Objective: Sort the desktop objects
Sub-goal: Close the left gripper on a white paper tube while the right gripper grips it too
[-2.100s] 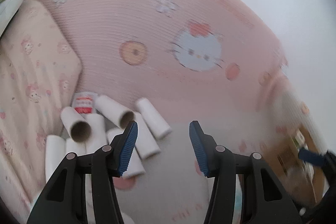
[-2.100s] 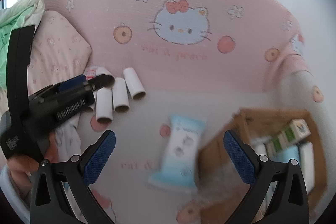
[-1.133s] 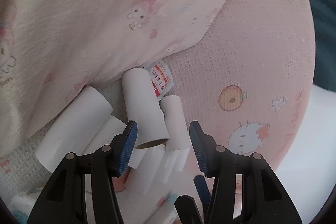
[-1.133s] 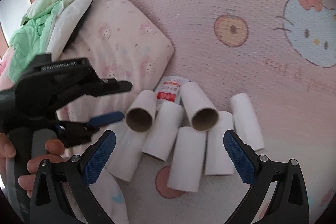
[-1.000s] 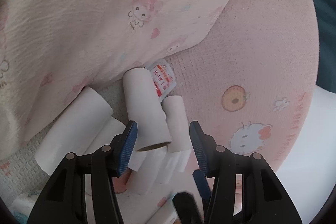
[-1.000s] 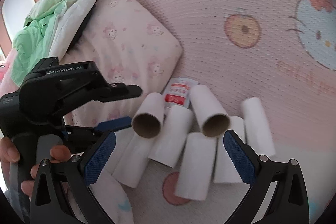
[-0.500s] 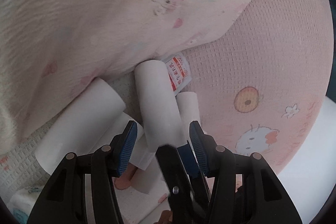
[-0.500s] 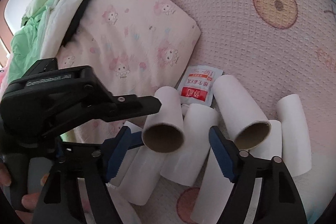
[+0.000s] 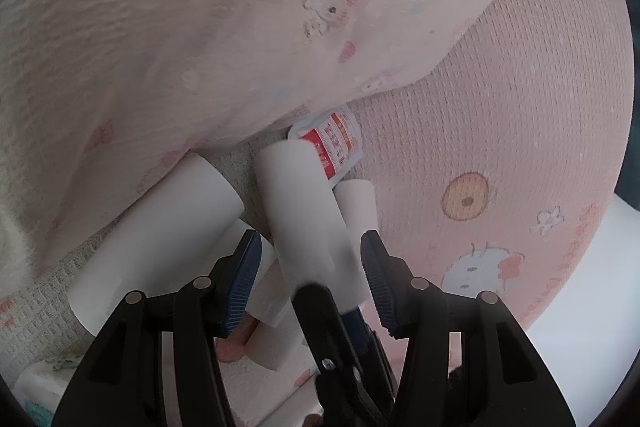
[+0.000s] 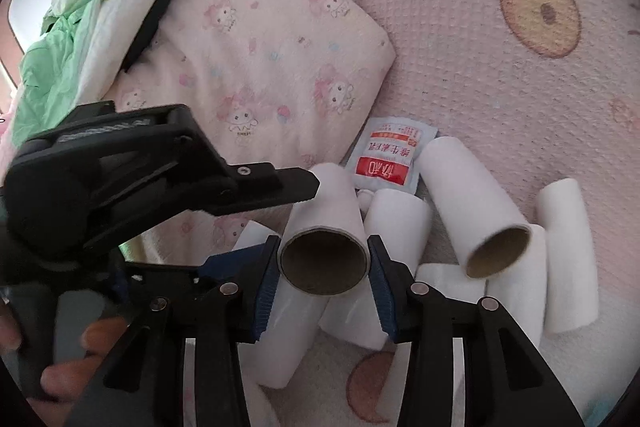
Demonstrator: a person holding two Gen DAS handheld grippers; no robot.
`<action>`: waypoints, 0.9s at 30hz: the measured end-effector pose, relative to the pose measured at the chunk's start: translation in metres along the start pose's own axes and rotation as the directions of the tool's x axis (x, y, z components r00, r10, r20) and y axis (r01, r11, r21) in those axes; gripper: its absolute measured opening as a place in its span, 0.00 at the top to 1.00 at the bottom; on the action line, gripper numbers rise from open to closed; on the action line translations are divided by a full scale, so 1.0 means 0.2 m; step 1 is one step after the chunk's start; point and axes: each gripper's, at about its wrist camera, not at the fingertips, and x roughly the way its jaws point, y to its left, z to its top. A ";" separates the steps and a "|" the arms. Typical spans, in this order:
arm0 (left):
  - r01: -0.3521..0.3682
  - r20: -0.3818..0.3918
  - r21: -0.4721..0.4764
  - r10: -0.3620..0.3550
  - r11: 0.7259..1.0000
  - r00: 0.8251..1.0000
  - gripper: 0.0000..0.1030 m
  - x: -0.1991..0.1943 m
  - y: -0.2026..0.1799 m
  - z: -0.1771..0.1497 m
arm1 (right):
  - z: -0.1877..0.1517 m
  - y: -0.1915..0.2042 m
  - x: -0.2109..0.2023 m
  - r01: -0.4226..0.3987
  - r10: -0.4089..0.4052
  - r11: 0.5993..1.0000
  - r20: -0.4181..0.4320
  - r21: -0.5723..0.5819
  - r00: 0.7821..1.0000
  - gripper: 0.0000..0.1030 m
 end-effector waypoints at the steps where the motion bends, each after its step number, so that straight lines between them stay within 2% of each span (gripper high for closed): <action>1: 0.004 -0.010 0.004 -0.004 1.000 1.000 0.46 0.01 -0.01 0.00 | 0.00 0.00 -0.03 -0.001 0.001 1.000 0.005 0.002 1.000 0.61; 14: 0.065 -0.112 -0.019 -0.067 0.998 0.991 0.45 0.26 -0.12 0.02 | -0.10 0.04 -0.19 0.033 -0.033 0.999 0.040 -0.003 0.999 0.61; 18: 0.083 -0.091 0.063 -0.077 0.995 0.993 0.45 0.27 -0.21 -0.03 | -0.15 0.07 -0.24 0.066 -0.065 0.998 0.055 -0.014 0.996 0.61; 21: 0.102 -0.089 0.174 -0.088 0.979 0.992 0.48 0.29 -0.31 -0.08 | -0.20 0.08 -0.32 0.094 -0.093 0.996 0.075 -0.005 0.993 0.61; 24: 0.146 -0.128 0.289 -0.113 0.946 0.985 0.51 0.30 -0.38 -0.16 | -0.23 0.08 -0.40 0.125 -0.127 0.992 0.106 0.024 0.986 0.61; 27: 0.259 -0.197 0.351 -0.199 0.900 0.960 0.53 0.36 -0.47 -0.22 | -0.28 0.06 -0.52 0.166 -0.173 0.984 0.133 0.058 0.976 0.61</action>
